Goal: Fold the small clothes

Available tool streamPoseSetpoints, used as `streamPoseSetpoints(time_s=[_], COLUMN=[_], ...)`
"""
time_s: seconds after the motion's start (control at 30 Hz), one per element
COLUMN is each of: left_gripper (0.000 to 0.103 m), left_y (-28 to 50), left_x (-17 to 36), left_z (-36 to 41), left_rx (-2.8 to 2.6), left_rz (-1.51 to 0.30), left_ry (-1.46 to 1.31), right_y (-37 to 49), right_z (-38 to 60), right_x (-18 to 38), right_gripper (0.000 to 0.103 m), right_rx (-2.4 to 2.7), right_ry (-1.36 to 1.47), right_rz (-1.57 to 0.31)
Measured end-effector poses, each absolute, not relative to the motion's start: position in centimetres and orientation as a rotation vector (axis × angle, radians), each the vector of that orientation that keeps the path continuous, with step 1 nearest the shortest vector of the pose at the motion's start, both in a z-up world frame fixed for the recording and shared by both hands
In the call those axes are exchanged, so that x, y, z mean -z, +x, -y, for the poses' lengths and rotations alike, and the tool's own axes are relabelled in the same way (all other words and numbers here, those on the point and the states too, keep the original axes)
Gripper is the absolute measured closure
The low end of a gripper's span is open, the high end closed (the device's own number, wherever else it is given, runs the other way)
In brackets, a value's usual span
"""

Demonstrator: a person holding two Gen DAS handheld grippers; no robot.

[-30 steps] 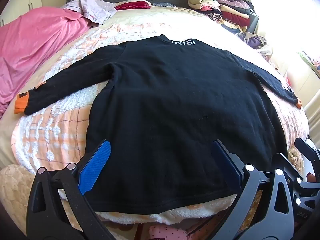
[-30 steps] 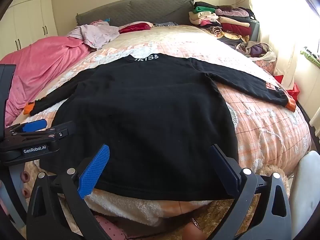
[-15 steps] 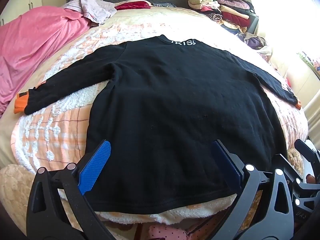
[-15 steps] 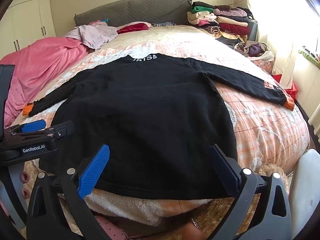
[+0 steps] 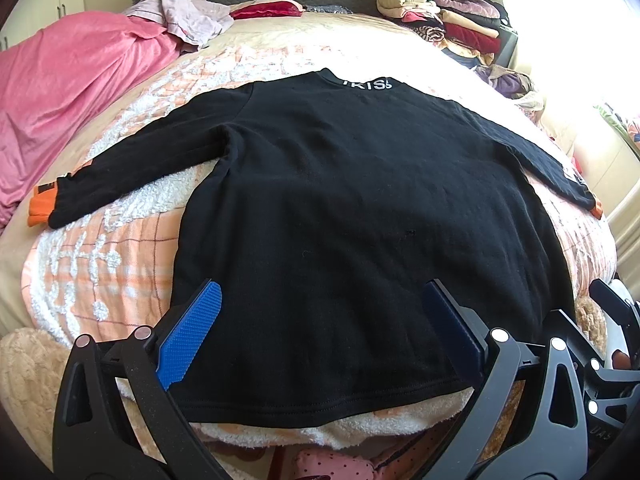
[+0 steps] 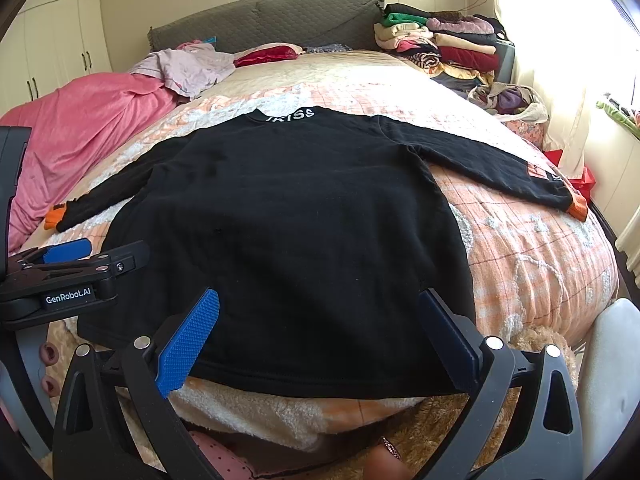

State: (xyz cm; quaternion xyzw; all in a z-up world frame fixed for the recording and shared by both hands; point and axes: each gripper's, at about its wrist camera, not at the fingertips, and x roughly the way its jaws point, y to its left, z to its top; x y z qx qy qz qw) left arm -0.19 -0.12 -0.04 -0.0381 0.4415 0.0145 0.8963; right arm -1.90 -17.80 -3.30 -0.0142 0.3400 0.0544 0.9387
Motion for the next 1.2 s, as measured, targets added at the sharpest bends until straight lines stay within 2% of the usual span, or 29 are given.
streamPoseSetpoints(time_s=[1.2], left_gripper=[0.008], left_y=[-0.13], left_x=[0.13], left_z=[-0.01], left_rx=[-0.029], left_rz=[-0.913], left_ry=[-0.079], right_y=[-2.17], right_z=[17.75], right_x=[2.84], right_gripper=[0.004], right_rx=[-0.106], right_ry=[-0.026], right_rz=[-0.681])
